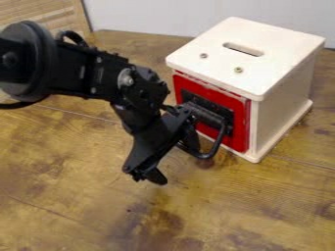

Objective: Open the drawer

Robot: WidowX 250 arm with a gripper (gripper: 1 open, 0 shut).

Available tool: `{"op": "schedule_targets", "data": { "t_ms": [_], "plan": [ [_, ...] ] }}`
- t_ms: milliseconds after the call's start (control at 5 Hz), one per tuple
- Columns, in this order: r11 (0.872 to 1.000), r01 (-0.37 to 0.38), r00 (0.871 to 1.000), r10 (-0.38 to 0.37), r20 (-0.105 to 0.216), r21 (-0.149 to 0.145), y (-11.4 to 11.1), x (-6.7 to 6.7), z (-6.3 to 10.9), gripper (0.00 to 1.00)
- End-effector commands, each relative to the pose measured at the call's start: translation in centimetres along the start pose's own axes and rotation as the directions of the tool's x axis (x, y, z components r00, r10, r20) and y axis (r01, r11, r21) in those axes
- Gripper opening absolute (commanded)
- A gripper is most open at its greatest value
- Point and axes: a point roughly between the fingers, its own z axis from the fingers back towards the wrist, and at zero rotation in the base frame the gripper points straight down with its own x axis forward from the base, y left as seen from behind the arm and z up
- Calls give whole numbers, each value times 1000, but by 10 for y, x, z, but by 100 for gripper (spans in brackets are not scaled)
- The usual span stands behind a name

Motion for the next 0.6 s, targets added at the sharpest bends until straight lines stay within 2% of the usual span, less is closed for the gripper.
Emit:
{"op": "schedule_targets", "data": {
  "t_ms": [0, 400],
  "plan": [
    [1000, 20, 1000, -19, 5, -12, -4, -2, 4, 100],
    [1000, 20, 1000, -20, 1, -13, -4, -1, 5, 100]
  ]
}}
